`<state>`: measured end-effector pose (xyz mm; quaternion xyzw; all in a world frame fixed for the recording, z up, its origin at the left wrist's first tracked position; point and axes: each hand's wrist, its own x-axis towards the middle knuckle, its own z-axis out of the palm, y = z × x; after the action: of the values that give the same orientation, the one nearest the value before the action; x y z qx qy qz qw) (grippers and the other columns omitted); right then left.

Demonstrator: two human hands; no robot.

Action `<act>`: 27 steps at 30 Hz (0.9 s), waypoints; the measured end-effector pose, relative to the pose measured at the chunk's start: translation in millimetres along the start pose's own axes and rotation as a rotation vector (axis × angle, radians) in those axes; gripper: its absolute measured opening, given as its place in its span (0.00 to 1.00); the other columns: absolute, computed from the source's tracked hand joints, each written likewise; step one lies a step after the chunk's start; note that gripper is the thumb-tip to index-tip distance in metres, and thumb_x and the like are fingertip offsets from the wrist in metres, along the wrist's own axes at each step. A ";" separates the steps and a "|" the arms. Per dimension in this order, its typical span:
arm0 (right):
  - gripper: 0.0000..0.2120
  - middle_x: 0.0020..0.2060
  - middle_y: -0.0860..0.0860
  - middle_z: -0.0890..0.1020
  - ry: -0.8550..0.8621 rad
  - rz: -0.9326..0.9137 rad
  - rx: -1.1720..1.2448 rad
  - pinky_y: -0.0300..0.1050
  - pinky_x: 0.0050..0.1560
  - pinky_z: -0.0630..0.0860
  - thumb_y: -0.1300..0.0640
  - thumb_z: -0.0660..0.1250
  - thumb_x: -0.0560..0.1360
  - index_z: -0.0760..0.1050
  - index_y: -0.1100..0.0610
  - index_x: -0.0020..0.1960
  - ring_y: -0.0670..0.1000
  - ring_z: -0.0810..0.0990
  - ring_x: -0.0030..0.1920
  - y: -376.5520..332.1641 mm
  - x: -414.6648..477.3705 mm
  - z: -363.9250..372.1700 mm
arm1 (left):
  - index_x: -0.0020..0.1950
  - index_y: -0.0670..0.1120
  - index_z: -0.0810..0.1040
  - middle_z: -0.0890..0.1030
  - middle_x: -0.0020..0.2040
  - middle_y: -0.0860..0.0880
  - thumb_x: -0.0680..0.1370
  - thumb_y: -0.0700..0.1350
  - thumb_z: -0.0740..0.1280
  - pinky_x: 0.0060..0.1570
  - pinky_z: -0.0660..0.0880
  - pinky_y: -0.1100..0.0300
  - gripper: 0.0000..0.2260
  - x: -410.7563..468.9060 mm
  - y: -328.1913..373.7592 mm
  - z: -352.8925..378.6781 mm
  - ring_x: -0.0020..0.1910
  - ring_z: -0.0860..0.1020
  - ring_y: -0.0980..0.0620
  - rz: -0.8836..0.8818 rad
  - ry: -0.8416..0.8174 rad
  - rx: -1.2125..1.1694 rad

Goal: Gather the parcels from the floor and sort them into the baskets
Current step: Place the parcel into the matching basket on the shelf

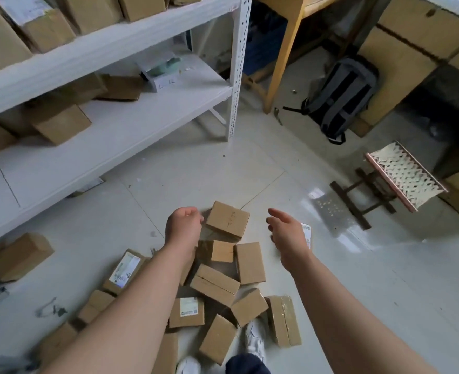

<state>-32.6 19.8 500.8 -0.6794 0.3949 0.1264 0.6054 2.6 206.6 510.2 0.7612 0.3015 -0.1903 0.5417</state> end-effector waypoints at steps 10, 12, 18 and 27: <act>0.19 0.64 0.53 0.77 -0.024 0.094 -0.059 0.49 0.67 0.71 0.61 0.58 0.80 0.72 0.57 0.70 0.53 0.74 0.66 95.3 210.0 38.9 | 0.66 0.44 0.73 0.77 0.60 0.46 0.81 0.42 0.57 0.55 0.73 0.54 0.15 192.2 -92.8 108.8 0.59 0.75 0.45 -0.126 0.001 0.101; 0.16 0.55 0.51 0.79 -0.024 0.132 -0.027 0.45 0.59 0.73 0.61 0.58 0.80 0.74 0.59 0.67 0.52 0.76 0.59 124.7 249.6 53.3 | 0.67 0.44 0.73 0.77 0.64 0.44 0.81 0.43 0.58 0.58 0.72 0.53 0.16 234.9 -119.6 130.0 0.62 0.75 0.43 -0.121 -0.013 0.142; 0.09 0.32 0.50 0.71 0.015 0.200 -0.035 0.39 0.34 0.63 0.63 0.57 0.80 0.76 0.63 0.49 0.47 0.65 0.33 214.1 348.3 96.5 | 0.72 0.43 0.67 0.71 0.69 0.44 0.82 0.44 0.58 0.54 0.65 0.58 0.18 341.3 -199.7 179.5 0.63 0.71 0.44 -0.061 -0.073 0.283; 0.15 0.53 0.54 0.73 -0.059 0.284 -0.083 0.43 0.50 0.67 0.55 0.58 0.81 0.69 0.64 0.63 0.52 0.72 0.48 294.0 440.7 141.1 | 0.79 0.45 0.56 0.61 0.77 0.47 0.83 0.50 0.54 0.69 0.62 0.51 0.24 435.3 -265.5 207.7 0.74 0.62 0.45 -0.053 -0.157 0.411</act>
<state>97.0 -5.8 -31.3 -0.6371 0.4635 0.2468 0.5642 158.3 183.0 -17.4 0.8302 0.2333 -0.3205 0.3919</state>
